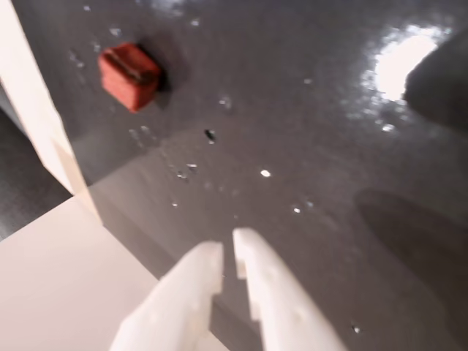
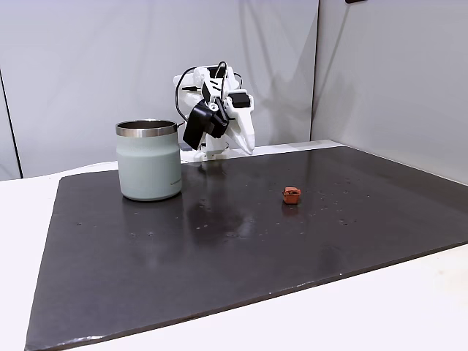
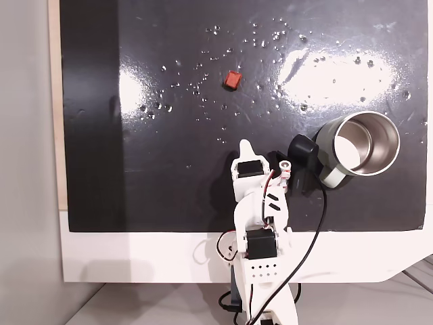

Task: Grasp a cube and put it in the cup.

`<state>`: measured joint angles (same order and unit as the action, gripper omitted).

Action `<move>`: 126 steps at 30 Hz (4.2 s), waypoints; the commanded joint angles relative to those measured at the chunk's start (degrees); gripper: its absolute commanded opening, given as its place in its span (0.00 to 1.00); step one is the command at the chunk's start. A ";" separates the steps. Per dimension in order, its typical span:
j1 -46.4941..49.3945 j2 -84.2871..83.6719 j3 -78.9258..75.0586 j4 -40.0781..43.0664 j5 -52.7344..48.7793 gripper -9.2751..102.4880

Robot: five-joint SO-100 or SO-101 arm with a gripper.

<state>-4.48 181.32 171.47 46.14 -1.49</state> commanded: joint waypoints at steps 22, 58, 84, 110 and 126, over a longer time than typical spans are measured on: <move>-2.99 -42.89 -55.46 11.87 3.52 0.08; -1.41 -106.79 -113.55 35.68 23.73 0.08; -1.49 -112.76 -113.73 37.79 22.59 0.42; -1.41 -130.96 -129.29 44.38 21.53 0.39; -1.49 -137.55 -139.22 49.13 21.45 0.31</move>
<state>-6.33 42.89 35.60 94.39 20.30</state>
